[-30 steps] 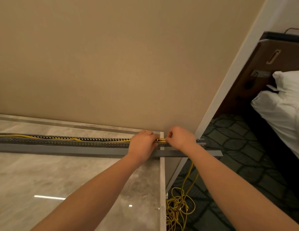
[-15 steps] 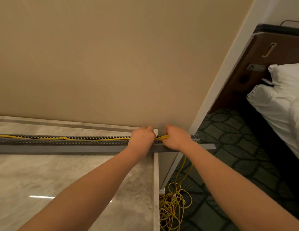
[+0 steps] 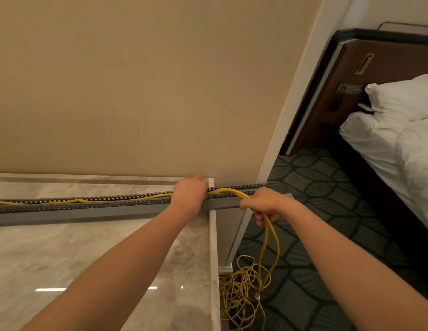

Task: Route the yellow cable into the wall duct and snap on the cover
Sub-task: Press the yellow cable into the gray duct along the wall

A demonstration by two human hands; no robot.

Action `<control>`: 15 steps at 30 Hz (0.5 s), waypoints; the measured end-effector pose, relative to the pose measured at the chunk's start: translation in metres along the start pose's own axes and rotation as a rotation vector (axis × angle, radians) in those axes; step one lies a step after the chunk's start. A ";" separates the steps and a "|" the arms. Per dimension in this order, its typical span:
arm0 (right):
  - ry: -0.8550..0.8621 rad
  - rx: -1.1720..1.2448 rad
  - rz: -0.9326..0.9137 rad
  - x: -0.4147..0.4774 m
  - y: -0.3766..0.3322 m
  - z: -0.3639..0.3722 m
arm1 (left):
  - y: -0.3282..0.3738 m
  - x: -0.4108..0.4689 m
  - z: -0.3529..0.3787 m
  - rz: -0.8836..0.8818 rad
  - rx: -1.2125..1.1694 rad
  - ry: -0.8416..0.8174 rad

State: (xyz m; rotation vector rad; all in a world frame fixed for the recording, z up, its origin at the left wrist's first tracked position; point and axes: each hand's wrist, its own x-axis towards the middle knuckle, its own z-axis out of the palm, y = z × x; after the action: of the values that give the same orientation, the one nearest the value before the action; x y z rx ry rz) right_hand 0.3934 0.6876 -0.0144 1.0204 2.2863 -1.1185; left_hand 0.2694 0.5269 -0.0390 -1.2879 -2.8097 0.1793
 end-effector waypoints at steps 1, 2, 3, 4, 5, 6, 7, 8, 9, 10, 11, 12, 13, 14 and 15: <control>-0.048 0.092 0.023 -0.002 0.009 -0.001 | -0.001 0.000 0.000 0.000 -0.004 0.000; -0.071 0.163 0.036 -0.004 0.016 -0.002 | -0.001 0.000 0.000 0.003 -0.002 0.001; -0.068 0.210 0.044 -0.006 0.021 -0.002 | -0.001 0.000 0.000 0.007 0.006 -0.001; -0.034 0.229 0.042 -0.007 0.023 -0.002 | -0.001 0.000 0.000 0.008 0.015 -0.002; 0.036 0.216 0.023 -0.007 0.025 -0.004 | 0.001 -0.001 -0.001 0.006 0.024 -0.003; 0.127 0.170 -0.012 -0.007 0.024 -0.006 | 0.002 -0.001 -0.002 -0.002 0.034 -0.006; 0.224 0.101 -0.050 -0.007 0.023 -0.010 | 0.004 -0.001 -0.003 -0.014 0.042 -0.008; 0.309 0.028 -0.086 -0.007 0.022 -0.014 | 0.006 -0.002 -0.004 -0.031 0.044 -0.010; 0.371 -0.031 -0.116 -0.006 0.022 -0.017 | 0.008 -0.002 -0.005 -0.048 0.040 -0.011; 0.410 -0.076 -0.135 -0.006 0.023 -0.019 | 0.010 -0.001 -0.006 -0.056 0.036 -0.010; 0.440 -0.123 -0.143 -0.005 0.024 -0.020 | 0.011 -0.001 -0.006 -0.054 0.040 -0.006; 0.472 -0.177 -0.148 -0.004 0.025 -0.019 | 0.012 -0.001 -0.006 -0.047 0.047 -0.003; 0.509 -0.229 -0.153 -0.003 0.026 -0.018 | 0.013 -0.001 -0.005 -0.041 0.052 0.000; 0.553 -0.271 -0.161 -0.002 0.028 -0.017 | 0.013 -0.001 -0.005 -0.036 0.053 0.004; 0.602 -0.308 -0.173 -0.001 0.030 -0.015 | 0.012 -0.001 -0.005 -0.034 0.052 0.007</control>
State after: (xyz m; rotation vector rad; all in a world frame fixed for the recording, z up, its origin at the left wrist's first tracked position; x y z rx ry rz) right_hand 0.4161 0.7114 -0.0197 1.1608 2.9460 -0.5184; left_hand 0.2800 0.5343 -0.0360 -1.2270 -2.7990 0.2443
